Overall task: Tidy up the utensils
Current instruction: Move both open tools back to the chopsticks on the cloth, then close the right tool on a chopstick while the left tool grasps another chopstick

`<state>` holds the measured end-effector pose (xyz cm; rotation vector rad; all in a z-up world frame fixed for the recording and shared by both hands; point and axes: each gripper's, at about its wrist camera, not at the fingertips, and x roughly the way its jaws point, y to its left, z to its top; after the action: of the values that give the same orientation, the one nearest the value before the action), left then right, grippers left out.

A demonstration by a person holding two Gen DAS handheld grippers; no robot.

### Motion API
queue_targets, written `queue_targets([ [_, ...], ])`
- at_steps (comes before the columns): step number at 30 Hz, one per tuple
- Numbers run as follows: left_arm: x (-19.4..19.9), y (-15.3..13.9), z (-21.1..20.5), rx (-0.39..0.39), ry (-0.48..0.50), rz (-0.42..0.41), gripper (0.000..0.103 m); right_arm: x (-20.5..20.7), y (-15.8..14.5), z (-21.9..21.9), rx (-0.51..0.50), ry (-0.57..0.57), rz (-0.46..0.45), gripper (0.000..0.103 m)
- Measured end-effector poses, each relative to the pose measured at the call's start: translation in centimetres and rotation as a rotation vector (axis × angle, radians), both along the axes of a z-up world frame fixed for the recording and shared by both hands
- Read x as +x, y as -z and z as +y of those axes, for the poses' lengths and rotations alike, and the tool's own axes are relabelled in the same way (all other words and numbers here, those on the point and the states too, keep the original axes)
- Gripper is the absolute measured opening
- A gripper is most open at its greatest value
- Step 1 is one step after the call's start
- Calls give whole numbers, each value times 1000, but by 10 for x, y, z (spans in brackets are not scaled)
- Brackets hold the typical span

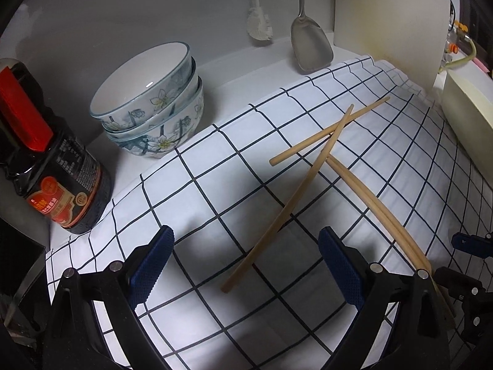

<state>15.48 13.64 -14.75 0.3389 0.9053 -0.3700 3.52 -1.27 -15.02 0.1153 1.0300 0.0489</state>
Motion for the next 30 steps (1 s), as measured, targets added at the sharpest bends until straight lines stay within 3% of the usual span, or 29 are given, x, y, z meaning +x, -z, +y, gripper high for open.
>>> queue_targets([
  [23,11,17,-11,20,70,7,92,1,4,18,-113,-85,-8,45],
  [30,11,16,-17,-37,123,31,68,2,4,19,-116,-95,-13,45],
])
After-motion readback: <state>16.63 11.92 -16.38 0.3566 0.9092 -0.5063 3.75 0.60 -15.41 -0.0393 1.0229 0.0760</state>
